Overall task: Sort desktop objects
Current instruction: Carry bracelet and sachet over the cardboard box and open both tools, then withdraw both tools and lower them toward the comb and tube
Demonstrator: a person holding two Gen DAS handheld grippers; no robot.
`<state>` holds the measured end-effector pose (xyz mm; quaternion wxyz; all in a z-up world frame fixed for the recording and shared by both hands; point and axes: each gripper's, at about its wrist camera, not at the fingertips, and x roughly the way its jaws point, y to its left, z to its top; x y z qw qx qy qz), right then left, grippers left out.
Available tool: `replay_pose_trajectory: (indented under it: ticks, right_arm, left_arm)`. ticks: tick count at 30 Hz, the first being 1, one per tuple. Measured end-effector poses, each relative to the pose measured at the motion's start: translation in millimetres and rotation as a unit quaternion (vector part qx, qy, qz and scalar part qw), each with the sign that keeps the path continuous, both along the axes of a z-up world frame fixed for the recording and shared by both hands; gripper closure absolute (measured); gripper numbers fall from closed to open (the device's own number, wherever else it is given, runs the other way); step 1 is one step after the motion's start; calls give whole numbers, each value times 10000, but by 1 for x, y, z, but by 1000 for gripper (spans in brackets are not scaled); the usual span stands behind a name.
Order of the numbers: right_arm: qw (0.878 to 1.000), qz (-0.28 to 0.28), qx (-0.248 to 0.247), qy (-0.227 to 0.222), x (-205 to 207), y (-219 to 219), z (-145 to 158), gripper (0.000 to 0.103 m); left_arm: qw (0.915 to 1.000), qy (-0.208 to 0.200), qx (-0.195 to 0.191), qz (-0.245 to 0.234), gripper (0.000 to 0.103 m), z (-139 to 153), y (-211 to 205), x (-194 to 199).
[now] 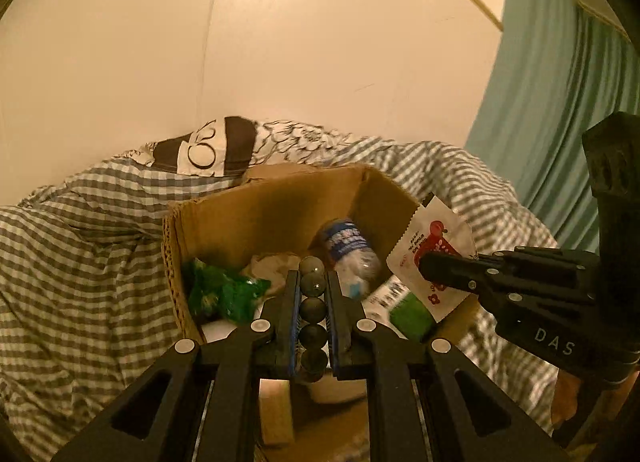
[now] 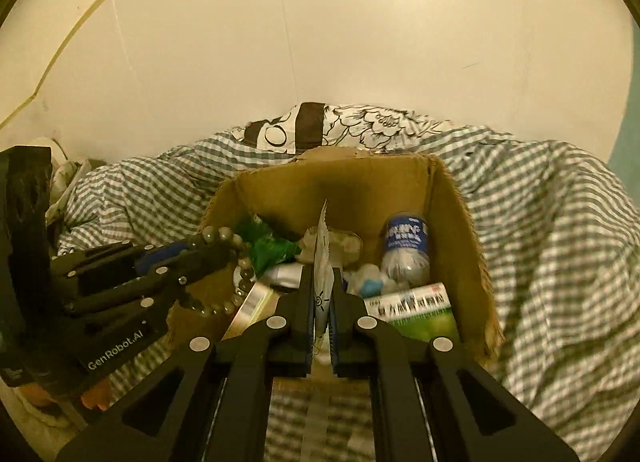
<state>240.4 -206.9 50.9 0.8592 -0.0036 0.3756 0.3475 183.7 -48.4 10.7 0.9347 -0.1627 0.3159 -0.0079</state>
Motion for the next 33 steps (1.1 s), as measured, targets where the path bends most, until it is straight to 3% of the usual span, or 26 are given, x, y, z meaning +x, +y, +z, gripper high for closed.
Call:
replay_pose_trajectory:
  ticks: [9, 10, 12, 13, 14, 16, 17, 21, 23, 26, 33]
  right_arm:
    - [9992, -192, 114, 335, 49, 16, -29, 95]
    - [9990, -237, 125, 354, 50, 15, -28, 90]
    - [9988, -348, 57, 338, 49, 12, -25, 59]
    - [9987, -388, 23, 322, 47, 9, -23, 55]
    - [9987, -422, -13, 290, 45, 6, -19, 54]
    - [9985, -503, -110, 201, 36, -2, -10, 54]
    - [9984, -536, -118, 156, 31, -7, -4, 54]
    - [9979, -653, -39, -6, 1, -31, 23, 54]
    - [9975, -704, 21, -111, -20, -46, 38, 54]
    - [9971, -721, -11, -228, -45, -63, 50, 54]
    - [9966, -747, -182, -296, -100, -104, 42, 54]
  left_arm:
    - [9997, 99, -39, 237, 91, -25, 19, 32]
    - [9996, 135, -28, 264, 90, -27, 19, 32]
    - [9992, 259, -18, 318, 84, -29, 18, 33]
    - [9990, 318, -20, 307, 71, -29, 17, 32]
    - [9989, 365, -27, 291, 54, -27, 16, 31]
    - [9989, 319, -44, 347, 35, -19, 14, 20]
    - [9987, 285, -46, 432, 31, -14, 14, 13]
    - [9979, 186, -96, 618, 30, 10, 3, -21]
    - [9975, 140, -96, 680, 23, 19, -8, -39]
    - [9977, 48, -89, 670, 22, 29, -30, -68]
    - [9973, 375, -258, 571, 21, 10, -78, -111]
